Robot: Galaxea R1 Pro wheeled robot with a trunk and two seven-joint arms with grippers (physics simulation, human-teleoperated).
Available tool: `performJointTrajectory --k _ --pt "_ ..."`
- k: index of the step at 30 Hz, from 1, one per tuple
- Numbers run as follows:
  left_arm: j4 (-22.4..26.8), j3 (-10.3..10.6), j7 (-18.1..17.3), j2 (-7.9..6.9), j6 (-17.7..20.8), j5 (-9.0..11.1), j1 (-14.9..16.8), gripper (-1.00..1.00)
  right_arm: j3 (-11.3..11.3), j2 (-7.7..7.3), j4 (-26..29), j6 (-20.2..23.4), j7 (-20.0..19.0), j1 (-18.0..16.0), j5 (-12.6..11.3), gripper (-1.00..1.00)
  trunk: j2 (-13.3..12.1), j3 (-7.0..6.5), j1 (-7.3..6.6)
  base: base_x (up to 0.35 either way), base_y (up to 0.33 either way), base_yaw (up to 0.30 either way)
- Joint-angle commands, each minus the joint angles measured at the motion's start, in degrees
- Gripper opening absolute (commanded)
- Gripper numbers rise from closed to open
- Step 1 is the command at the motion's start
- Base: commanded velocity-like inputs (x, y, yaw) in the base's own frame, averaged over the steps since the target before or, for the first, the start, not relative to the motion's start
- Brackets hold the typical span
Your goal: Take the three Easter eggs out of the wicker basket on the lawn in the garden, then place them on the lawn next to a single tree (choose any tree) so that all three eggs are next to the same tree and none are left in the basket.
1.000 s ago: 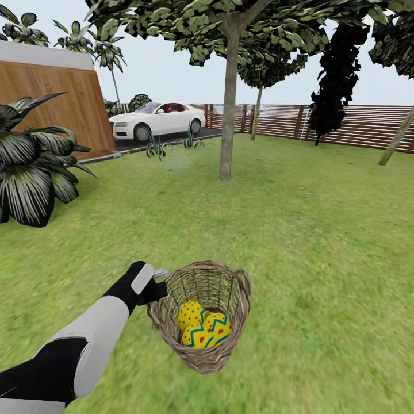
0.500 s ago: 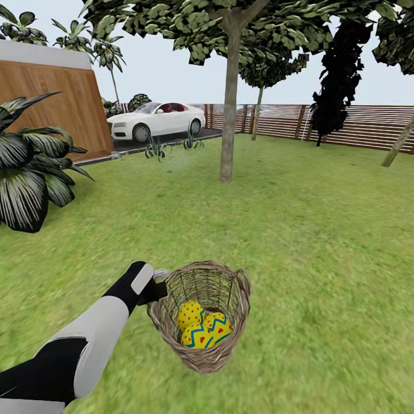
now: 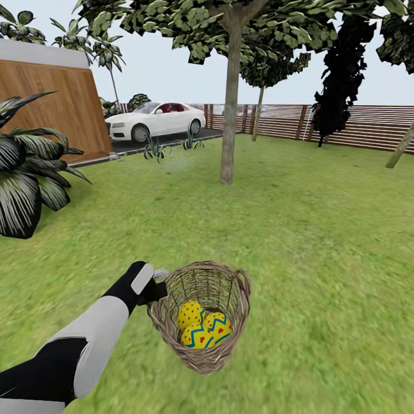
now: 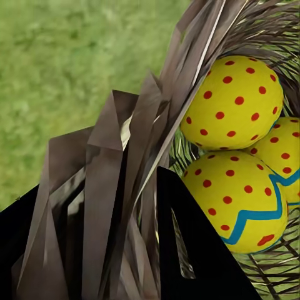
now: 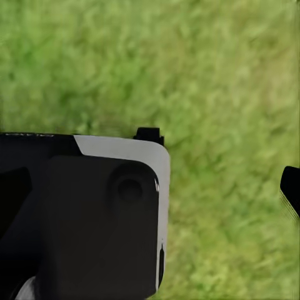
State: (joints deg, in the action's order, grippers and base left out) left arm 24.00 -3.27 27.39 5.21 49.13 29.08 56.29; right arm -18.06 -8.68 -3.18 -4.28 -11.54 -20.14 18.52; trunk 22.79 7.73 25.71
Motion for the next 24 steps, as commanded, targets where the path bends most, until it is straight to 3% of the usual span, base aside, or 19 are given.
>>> performJointTrajectory --k 1,24 --pt "0.08 -0.42 0.47 0.06 -0.09 1.07 0.05 -1.0 -0.48 -0.05 -0.25 -0.4 -0.06 -0.12 0.47 1.0 0.12 0.12 0.07 0.339 0.0 0.0" --pt "0.08 -0.42 0.47 0.12 -0.09 1.07 0.05 -1.0 -0.48 -0.05 -0.25 -0.41 -0.06 -0.1 0.47 1.0 0.12 0.12 0.07 0.339 0.0 0.0"
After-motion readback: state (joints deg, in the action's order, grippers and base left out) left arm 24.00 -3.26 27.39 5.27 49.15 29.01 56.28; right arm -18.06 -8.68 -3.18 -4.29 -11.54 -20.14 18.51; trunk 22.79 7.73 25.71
